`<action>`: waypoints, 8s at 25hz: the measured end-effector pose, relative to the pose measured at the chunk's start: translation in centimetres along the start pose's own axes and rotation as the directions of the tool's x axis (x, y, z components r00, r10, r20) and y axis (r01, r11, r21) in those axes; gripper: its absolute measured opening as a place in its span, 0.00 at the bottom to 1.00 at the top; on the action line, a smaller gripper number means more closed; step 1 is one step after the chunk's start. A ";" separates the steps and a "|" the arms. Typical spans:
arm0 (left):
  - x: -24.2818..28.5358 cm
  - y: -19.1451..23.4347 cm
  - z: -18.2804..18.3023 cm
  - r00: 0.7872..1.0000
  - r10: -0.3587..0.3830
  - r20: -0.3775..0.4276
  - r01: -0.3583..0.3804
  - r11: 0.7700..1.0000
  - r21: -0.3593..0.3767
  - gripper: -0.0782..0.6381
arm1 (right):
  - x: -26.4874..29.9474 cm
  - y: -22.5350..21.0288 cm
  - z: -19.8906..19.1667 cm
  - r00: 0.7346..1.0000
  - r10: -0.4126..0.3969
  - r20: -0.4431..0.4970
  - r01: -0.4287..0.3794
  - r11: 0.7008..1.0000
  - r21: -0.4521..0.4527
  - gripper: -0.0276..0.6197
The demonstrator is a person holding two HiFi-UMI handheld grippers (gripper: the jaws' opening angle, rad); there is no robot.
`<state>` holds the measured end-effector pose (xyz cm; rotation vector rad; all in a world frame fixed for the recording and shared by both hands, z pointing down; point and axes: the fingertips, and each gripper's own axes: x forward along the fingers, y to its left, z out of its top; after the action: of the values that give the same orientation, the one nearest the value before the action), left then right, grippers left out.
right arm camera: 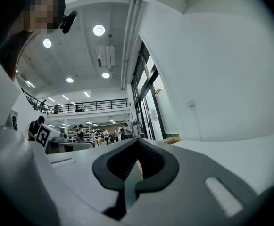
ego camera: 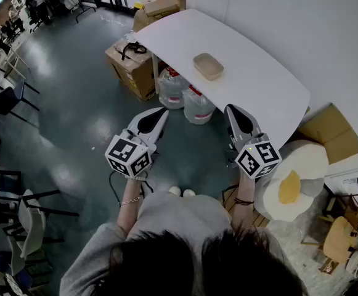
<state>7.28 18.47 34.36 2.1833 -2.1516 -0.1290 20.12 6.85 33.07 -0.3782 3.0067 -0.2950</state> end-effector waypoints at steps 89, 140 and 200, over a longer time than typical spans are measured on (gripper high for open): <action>26.4 22.7 -3.4 0.937 -0.320 -0.139 0.307 0.945 -0.111 0.10 | 24.7 -18.2 -4.1 0.945 -0.327 -0.005 0.324 0.935 0.147 0.06; 41.7 18.2 -14.1 0.515 -0.771 -0.374 0.714 0.627 -0.310 0.10 | 20.2 -29.0 -14.1 0.603 -0.746 -0.284 0.792 0.516 0.326 0.06; 41.3 19.0 -17.5 0.526 -0.738 -0.423 0.656 0.669 -0.350 0.10 | 18.8 -31.2 -22.0 0.429 -0.736 -0.523 0.895 0.270 0.354 0.12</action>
<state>-9.04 -23.20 53.52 2.4583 -0.8446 0.2545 6.66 -23.62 59.50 -1.9541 2.3102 -1.4201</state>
